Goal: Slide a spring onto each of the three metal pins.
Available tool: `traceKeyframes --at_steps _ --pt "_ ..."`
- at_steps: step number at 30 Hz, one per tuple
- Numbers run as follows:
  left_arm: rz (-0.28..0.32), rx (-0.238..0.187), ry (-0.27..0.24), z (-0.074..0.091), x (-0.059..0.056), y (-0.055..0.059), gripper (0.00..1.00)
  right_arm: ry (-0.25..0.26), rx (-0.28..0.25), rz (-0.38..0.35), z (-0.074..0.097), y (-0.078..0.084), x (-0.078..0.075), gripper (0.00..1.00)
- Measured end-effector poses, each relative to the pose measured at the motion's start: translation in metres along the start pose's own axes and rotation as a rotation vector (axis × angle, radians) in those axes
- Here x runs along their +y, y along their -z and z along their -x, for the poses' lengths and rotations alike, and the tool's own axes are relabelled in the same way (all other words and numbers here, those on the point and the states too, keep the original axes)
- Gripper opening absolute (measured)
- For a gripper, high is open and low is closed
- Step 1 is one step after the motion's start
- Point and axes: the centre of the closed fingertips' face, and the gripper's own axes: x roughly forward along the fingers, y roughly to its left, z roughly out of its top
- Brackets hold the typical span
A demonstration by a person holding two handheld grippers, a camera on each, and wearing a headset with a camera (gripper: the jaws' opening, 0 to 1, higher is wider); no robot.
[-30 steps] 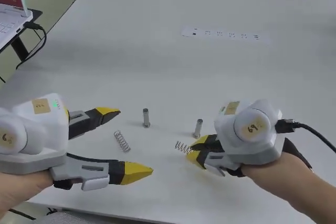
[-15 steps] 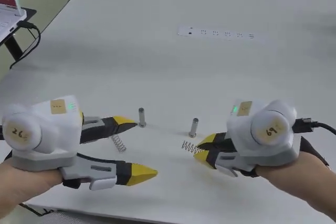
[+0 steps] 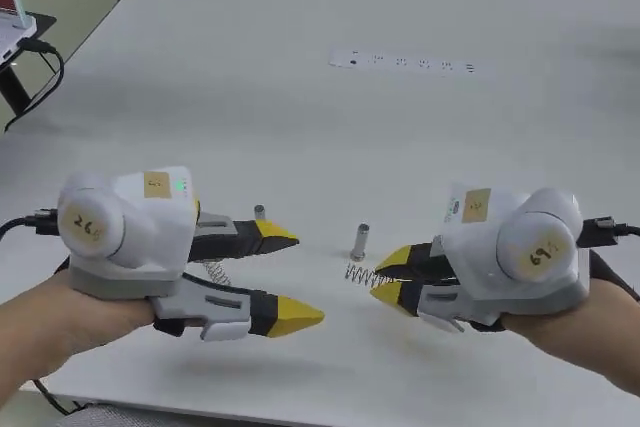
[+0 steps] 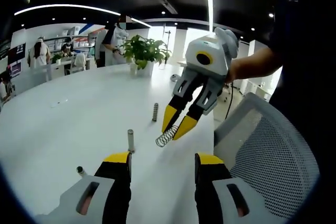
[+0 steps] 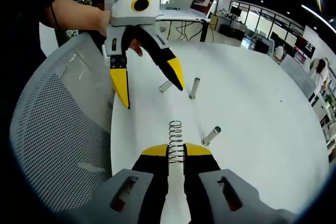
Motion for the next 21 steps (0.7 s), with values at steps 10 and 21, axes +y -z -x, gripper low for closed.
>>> traceKeyframes --at_steps 10,21 --pt "-0.028 0.015 0.065 -0.018 -0.006 -0.003 0.32 -0.021 -0.021 0.063 0.004 -0.005 0.004 0.07" --pt "-0.034 -0.002 0.101 -0.026 -0.012 -0.010 0.22 -0.048 -0.062 0.110 0.008 -0.012 0.010 0.07"
